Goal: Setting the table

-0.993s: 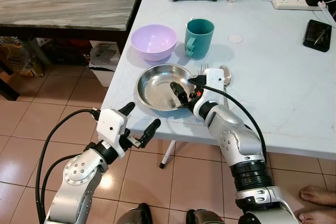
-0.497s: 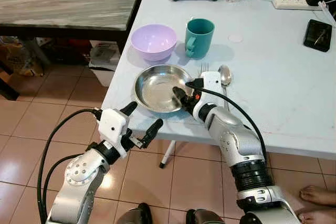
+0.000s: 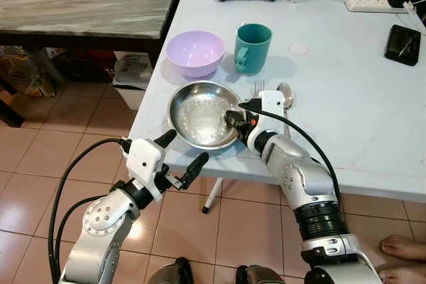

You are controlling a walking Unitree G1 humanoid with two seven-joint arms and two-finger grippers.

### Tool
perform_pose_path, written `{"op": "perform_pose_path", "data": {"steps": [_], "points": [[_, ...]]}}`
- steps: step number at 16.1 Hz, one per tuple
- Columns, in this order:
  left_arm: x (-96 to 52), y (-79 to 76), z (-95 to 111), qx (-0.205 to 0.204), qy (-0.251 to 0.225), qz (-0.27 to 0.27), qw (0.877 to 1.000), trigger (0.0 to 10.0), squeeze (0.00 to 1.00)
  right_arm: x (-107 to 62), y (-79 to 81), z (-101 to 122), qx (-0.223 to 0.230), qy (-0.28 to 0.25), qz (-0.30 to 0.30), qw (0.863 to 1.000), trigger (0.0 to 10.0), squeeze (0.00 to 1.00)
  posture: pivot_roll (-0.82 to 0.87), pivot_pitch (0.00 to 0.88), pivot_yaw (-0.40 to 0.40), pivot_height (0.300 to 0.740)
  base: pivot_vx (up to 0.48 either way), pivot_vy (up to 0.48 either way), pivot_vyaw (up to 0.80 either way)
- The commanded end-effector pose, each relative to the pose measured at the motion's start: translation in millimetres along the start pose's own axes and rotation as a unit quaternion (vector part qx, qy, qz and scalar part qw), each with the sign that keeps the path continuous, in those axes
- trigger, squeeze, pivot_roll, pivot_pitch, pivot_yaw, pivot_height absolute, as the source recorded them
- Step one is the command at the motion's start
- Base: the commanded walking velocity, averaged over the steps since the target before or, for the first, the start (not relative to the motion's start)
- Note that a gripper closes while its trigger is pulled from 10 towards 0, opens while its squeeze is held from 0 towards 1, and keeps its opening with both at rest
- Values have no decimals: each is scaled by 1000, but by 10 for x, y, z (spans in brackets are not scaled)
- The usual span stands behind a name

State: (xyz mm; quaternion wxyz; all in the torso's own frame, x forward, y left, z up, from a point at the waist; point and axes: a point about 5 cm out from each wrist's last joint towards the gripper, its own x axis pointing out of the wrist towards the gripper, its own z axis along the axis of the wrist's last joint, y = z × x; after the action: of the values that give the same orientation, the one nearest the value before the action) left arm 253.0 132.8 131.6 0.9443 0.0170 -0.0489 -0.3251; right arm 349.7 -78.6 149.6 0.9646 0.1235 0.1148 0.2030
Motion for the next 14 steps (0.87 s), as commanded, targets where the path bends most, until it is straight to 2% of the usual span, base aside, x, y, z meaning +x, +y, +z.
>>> {"op": "perform_pose_path", "data": {"steps": [1, 9, 11, 12, 13, 14], "points": [[-18, -28, 20, 2, -4, -5, 1000, 10000, 0, -2, -38, -141, 14, 34, -10, 999, 0, 0, -167, 207, 29, 740, 0, 0, 0], [-10, -26, 21, 3, -6, -3, 1000, 10000, 0, -3, 1, -40, 64, 28, -14, 997, 0, 0, -167, 203, 26, 740, 0, 0, 0], [-2, 27, 1, 5, 1, 28, 1000, 10000, 0, -55, -14, 11, 80, 15, -31, 996, 0, 0, -169, 201, 22, 740, 0, 0, 0], [4, 69, -4, 9, 4, 46, 999, 10000, 0, -94, -10, 47, 81, -1, -36, 996, 902, 0, -169, 201, 22, 740, 0, 0, 0], [12, 112, -10, 14, 8, 64, 998, 10000, 0, -149, -3, 59, 69, -11, -36, 997, 8118, 0, -169, 201, 22, 740, 0, 0, 0], [23, 135, -16, 3, 8, 75, 997, 10000, 0, -229, -24, 62, 53, -30, -43, 997, 10000, 0, -169, 201, 22, 740, 0, 0, 0]]}}
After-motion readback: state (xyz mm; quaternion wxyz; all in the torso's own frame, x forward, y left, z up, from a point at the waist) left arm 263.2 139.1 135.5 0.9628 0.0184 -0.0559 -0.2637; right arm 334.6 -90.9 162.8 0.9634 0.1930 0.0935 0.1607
